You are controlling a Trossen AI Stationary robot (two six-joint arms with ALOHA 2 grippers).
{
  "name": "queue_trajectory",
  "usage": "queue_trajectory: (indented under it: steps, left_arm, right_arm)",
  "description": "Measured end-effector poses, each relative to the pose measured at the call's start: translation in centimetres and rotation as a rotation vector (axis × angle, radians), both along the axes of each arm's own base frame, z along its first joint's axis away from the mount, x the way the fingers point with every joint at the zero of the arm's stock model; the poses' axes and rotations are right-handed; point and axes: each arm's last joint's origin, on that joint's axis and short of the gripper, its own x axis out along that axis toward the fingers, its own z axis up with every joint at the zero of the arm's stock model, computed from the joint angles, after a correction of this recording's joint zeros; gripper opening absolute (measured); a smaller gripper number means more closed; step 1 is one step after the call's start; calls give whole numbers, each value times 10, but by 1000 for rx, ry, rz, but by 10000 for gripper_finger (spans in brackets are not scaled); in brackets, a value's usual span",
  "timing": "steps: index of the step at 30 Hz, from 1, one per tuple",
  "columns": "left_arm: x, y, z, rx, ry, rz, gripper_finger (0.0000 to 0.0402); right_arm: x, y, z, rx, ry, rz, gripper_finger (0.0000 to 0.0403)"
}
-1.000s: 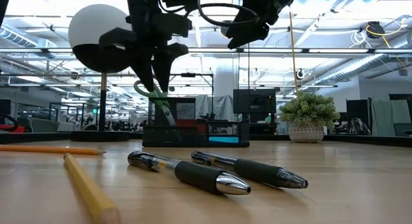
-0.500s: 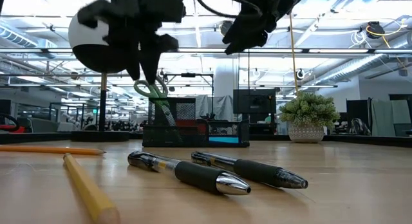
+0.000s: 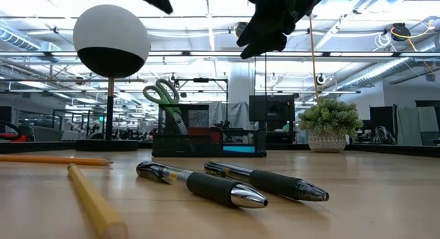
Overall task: Pick and place office supplies into organizer
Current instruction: Put the right black pen into the black desk organizer
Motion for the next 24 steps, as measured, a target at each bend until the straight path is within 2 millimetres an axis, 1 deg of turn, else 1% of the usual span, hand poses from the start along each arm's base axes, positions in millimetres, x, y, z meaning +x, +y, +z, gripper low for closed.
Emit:
queue_trajectory:
  steps: [6,9,12,19,24]
  left_arm:
    - [-28,-8,26,17,-152,121,172]
    - [-36,-13,32,7,-259,127,172]
    - [-45,-16,25,-7,-319,120,172]
    - [-74,-11,0,-64,-454,182,172]
    - [-96,-9,-9,-127,-593,192,172]
  right_arm:
    - [1,2,0,45,-6,55,254]
    - [2,4,3,76,-35,95,254]
    - [4,5,5,92,-63,121,254]
    - [5,9,7,84,-84,146,254]
    - [7,9,10,89,-119,142,254]
